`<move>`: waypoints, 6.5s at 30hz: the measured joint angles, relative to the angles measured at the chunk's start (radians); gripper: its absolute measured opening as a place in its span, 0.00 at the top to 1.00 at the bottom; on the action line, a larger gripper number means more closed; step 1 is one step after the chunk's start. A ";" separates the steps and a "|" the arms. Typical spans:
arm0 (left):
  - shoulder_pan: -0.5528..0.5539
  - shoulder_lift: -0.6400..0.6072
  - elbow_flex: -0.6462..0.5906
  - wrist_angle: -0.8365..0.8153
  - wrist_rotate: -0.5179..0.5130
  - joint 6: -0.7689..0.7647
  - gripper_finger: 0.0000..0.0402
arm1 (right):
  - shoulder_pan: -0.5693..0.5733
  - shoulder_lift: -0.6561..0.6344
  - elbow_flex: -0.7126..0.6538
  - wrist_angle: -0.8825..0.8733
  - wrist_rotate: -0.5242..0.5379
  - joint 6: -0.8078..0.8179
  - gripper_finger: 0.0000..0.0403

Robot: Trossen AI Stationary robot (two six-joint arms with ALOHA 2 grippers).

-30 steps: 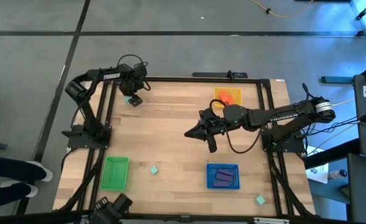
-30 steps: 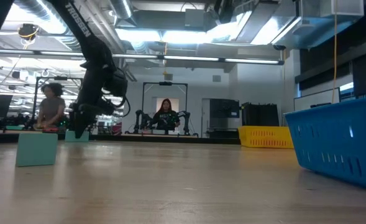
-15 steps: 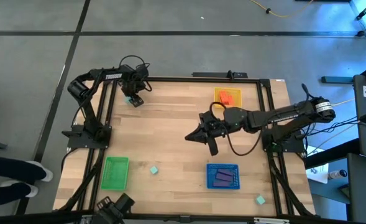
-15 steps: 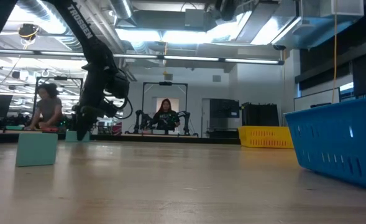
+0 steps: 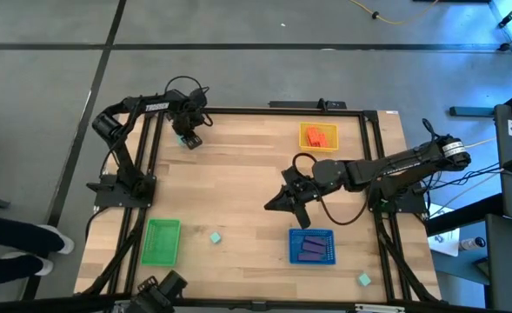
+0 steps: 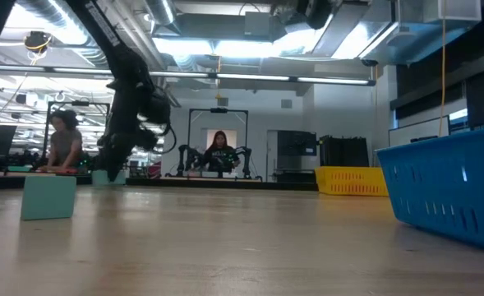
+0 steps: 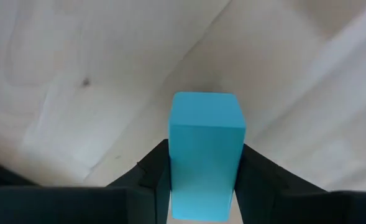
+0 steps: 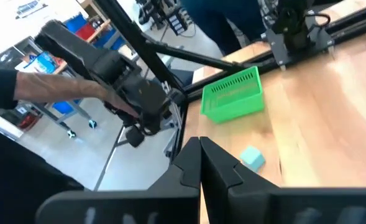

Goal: Sort & place blocks by color
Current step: Put the top blue block into the green bin, then put the right blue block into the green bin

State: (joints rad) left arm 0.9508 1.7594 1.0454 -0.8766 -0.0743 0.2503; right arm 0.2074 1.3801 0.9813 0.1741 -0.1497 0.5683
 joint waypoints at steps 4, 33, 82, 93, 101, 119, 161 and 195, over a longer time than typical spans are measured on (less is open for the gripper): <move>-0.002 -0.078 0.000 0.019 0.104 -0.040 0.70 | 0.003 -0.019 0.000 -0.027 0.000 0.000 1.00; -0.924 -0.672 -0.002 0.712 -0.138 -0.512 0.70 | 0.063 -0.109 0.000 -0.098 0.000 -0.079 1.00; -1.294 -0.671 -0.016 0.372 -0.062 -0.575 0.70 | 0.064 -0.108 0.000 -0.044 0.202 -0.139 0.99; -1.489 -0.675 0.053 -0.128 0.034 -0.844 0.70 | 0.073 -0.108 0.000 -0.046 0.201 -0.153 1.00; -1.620 -0.672 0.001 -0.300 0.052 -1.006 0.70 | 0.073 -0.108 0.000 -0.046 0.201 -0.156 1.00; -1.767 -0.671 -0.400 0.029 0.166 -1.081 0.70 | 0.072 -0.108 0.000 -0.049 0.209 -0.155 1.00; -1.767 -0.503 -0.448 0.121 0.202 -1.008 0.39 | 0.070 -0.108 0.000 -0.075 0.245 -0.151 1.00; -1.344 -0.883 -0.186 0.807 -0.464 -0.584 0.38 | 0.070 -0.108 0.000 -0.075 0.244 -0.155 1.00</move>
State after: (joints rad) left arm -0.3928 0.8762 0.8599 -0.0701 -0.5382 -0.3341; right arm 0.2779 1.2716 0.9817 0.0994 0.0940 0.4134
